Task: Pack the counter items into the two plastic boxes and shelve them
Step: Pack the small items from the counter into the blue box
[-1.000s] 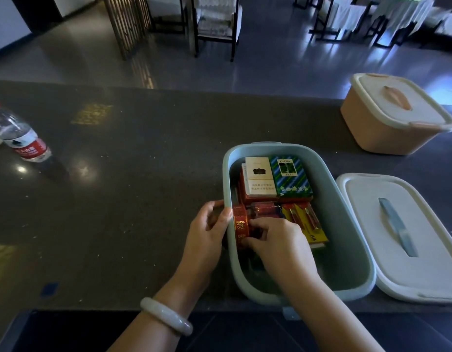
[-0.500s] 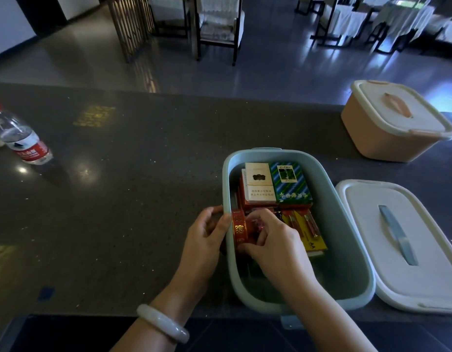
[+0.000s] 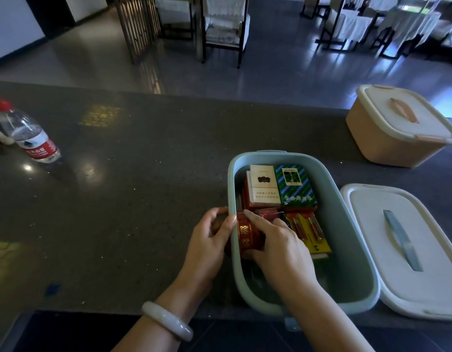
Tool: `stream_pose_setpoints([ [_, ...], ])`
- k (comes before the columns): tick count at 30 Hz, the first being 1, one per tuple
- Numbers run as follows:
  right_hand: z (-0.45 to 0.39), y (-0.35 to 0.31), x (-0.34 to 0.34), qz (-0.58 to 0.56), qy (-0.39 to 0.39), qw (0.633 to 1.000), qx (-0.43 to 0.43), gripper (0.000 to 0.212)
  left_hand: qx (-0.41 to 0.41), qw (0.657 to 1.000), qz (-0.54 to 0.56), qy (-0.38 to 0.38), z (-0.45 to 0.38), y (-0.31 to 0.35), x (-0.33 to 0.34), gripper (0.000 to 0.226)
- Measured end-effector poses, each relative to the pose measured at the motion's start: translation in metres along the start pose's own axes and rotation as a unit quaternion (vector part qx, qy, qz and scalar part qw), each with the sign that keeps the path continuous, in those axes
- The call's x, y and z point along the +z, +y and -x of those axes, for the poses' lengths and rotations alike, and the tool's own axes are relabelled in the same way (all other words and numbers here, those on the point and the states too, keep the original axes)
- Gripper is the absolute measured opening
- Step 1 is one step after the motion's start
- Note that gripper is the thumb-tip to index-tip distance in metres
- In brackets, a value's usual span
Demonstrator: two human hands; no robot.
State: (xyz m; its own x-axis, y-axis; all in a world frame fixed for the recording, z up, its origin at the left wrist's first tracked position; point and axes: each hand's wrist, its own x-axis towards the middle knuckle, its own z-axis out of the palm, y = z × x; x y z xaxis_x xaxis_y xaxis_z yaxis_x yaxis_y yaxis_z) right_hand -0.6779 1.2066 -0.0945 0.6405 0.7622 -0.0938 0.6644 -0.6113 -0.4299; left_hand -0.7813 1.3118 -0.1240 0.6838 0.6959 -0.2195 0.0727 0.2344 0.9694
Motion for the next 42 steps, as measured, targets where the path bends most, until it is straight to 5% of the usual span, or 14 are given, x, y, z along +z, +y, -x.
stream_pose_setpoints([
  [18,-0.003,0.004,0.002,-0.03,0.005,1.0,-0.003,0.074,-0.021,1.0,0.002,0.018,0.007,0.01,0.005,0.026],
  [29,-0.007,-0.006,-0.027,-0.099,0.002,0.994,-0.044,0.06,-0.044,0.987,-0.128,0.089,0.018,0.012,-0.002,0.019],
  [36,-0.024,-0.059,-0.016,-0.065,-0.058,0.98,-0.18,0.059,0.023,0.939,-0.281,0.198,0.044,0.018,-0.051,0.018],
  [42,-0.032,-0.139,0.013,-0.035,-0.145,0.95,-0.275,0.055,-0.012,0.847,-0.453,0.279,0.077,0.034,-0.136,0.032],
])
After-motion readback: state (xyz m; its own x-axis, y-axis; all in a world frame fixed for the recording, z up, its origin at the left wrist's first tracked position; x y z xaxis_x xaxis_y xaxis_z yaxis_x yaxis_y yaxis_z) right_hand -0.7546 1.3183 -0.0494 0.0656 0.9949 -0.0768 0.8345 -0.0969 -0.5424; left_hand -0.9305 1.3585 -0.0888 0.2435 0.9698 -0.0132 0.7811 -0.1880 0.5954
